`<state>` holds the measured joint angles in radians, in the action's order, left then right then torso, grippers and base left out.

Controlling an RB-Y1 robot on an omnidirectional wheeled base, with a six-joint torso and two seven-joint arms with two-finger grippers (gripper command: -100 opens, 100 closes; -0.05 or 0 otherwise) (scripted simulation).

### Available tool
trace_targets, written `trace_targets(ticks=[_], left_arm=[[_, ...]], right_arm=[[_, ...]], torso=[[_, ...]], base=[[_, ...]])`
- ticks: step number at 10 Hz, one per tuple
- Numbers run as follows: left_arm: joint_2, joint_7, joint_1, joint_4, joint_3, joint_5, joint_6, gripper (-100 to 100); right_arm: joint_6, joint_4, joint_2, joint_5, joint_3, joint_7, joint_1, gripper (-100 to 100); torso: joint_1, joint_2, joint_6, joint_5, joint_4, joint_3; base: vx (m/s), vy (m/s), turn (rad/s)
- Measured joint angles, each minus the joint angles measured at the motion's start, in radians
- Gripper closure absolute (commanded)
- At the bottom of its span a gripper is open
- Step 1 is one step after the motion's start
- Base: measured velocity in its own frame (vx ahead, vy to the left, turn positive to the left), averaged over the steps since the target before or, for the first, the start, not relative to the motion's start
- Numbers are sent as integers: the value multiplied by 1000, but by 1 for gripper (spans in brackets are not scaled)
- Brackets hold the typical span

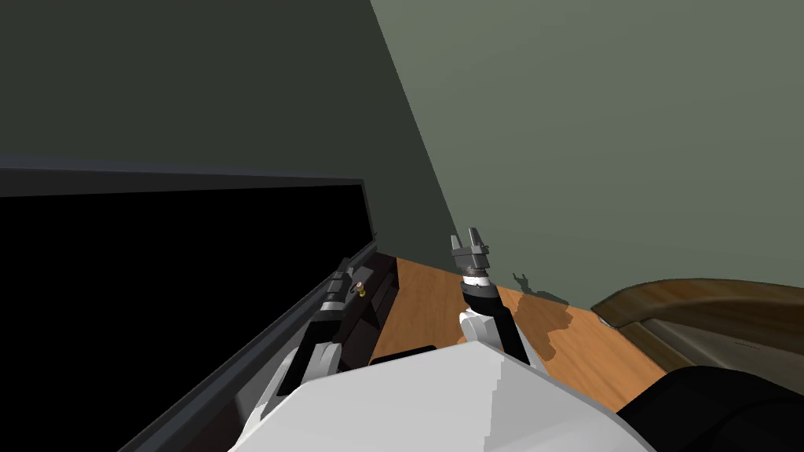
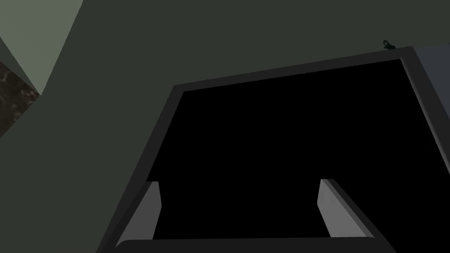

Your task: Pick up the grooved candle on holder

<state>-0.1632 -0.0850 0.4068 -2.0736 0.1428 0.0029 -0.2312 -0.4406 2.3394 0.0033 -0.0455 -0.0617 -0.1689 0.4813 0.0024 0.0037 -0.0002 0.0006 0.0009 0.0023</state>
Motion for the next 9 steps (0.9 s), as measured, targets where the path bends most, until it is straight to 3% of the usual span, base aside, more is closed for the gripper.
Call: trace_targets(ticks=[3, 7, 9], left_arm=[[0, 15, -29, 69, 28, -14, 34, -100], [-4, 53, -110, 188, 76, -38, 156, -100], [-18, 69, -123, 228, 90, -42, 194, -100]], right_arm=[[0, 0, 0, 0, 0, 0, 0, 0], [0, 0, 0, 0, 0, 0, 0, 0], [0, 0, 0, 0, 0, 0, 0, 0]], torso=[[-1, -2, 0, 0, -1, -1], [1, 1, 0, 0, 0, 0], [0, -1, 0, 0, 0, 0]], base=[[-38, 28, -61], [-76, 41, -95], [-33, 23, -54]])
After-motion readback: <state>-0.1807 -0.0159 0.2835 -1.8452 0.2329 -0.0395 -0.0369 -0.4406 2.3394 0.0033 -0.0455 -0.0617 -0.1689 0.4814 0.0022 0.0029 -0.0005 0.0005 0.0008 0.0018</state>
